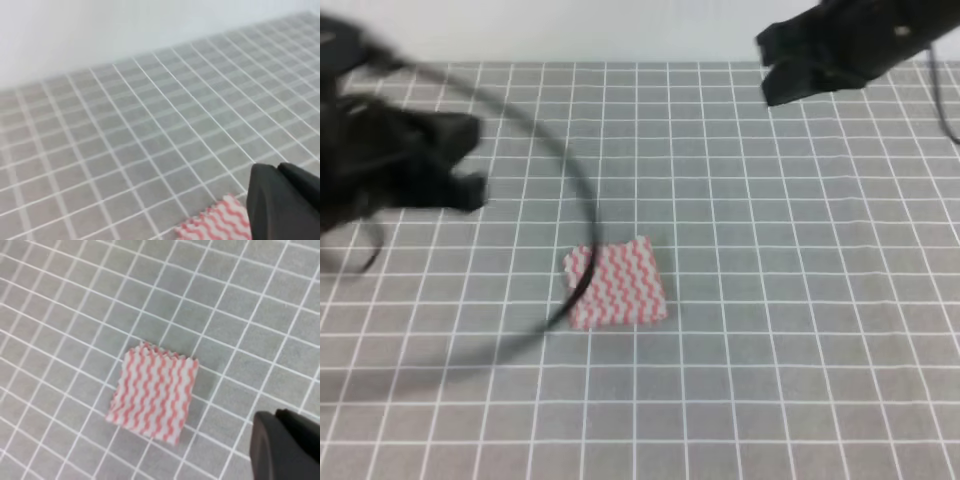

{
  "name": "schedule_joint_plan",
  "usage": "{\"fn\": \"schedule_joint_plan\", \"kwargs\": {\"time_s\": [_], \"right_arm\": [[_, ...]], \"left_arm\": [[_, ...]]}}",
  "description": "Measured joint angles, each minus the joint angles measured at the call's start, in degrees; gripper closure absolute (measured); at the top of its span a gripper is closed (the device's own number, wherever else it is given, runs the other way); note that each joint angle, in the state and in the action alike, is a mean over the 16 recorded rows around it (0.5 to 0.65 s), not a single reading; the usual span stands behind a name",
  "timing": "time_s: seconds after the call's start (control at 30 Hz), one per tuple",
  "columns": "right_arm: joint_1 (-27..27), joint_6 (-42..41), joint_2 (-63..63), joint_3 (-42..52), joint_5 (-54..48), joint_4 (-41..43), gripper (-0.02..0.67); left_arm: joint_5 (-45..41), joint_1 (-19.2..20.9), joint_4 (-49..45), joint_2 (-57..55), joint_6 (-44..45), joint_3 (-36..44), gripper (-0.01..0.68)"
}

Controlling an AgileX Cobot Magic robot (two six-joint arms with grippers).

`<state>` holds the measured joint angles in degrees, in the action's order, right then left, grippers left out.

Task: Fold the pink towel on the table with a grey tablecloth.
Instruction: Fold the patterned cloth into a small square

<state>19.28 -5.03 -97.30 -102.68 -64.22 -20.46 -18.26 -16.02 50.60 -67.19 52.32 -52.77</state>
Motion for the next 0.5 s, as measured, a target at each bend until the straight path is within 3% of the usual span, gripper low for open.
{"fn": "schedule_joint_plan", "kwargs": {"time_s": [0.5], "right_arm": [[0.08, -0.86, 34.25, 35.91, 15.14, -1.61, 0.664]], "left_arm": [[7.3, 0.0, 0.8, 43.24, -0.9, 28.69, 0.674]]}}
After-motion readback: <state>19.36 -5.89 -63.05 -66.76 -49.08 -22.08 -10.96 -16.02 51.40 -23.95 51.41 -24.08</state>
